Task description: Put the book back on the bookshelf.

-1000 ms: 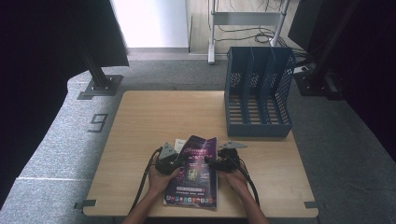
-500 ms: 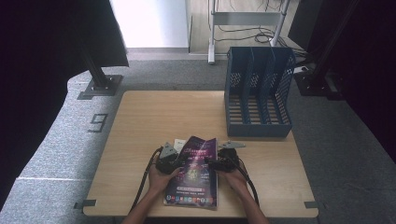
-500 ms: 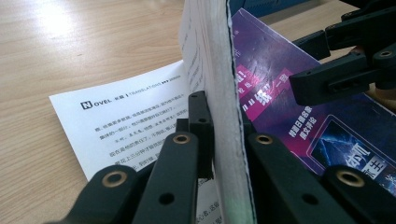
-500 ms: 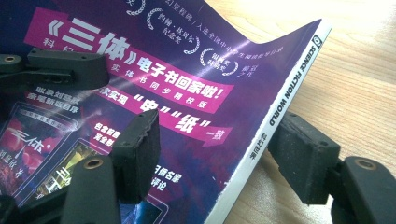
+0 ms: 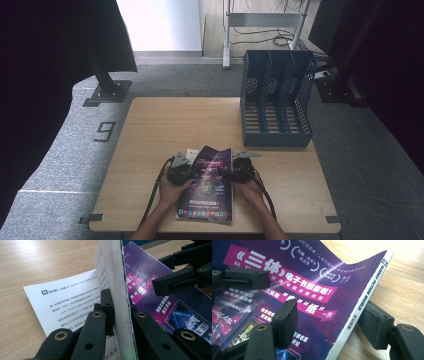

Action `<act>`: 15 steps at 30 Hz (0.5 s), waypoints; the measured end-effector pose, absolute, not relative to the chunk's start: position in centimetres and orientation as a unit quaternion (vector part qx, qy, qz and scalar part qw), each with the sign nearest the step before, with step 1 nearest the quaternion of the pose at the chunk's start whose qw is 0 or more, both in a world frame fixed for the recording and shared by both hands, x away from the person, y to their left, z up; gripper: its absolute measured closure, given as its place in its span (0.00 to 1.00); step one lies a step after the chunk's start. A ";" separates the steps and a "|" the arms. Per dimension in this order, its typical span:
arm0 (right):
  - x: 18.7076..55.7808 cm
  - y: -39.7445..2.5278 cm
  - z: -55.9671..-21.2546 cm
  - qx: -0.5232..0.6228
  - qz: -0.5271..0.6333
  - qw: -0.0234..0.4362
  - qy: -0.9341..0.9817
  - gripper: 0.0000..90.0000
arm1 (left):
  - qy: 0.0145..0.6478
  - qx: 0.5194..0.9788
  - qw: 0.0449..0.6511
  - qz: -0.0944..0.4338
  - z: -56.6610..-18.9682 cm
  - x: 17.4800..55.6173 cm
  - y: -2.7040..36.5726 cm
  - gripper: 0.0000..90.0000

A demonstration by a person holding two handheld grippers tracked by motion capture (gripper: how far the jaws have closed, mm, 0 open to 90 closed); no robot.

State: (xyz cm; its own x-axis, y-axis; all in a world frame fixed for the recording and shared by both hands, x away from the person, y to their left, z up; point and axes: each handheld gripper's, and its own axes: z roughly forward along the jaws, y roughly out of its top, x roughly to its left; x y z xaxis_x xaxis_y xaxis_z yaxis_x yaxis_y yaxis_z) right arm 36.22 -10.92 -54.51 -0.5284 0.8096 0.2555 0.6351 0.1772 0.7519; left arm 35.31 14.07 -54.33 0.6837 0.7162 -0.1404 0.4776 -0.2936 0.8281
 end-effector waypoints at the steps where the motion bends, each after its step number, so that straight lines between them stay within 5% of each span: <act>1: 36.3 -10.9 -54.5 0.475 0.430 0.101 0.761 0.37 | 0.376 0.794 0.460 0.129 -54.3 35.3 14.1 0.95; 15: 37.2 -10.3 -54.6 0.472 0.428 0.100 0.764 0.37 | 0.377 0.794 0.459 0.128 -54.3 35.4 14.1 0.95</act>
State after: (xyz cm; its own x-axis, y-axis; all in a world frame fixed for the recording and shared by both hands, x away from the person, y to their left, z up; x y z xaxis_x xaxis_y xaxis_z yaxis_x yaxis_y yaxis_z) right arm 37.19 -10.26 -54.61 -0.5334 0.8078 0.2509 0.6365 0.1880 0.7480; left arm 35.38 14.10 -54.33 0.6828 0.7167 -0.1416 0.4812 -0.2953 0.8254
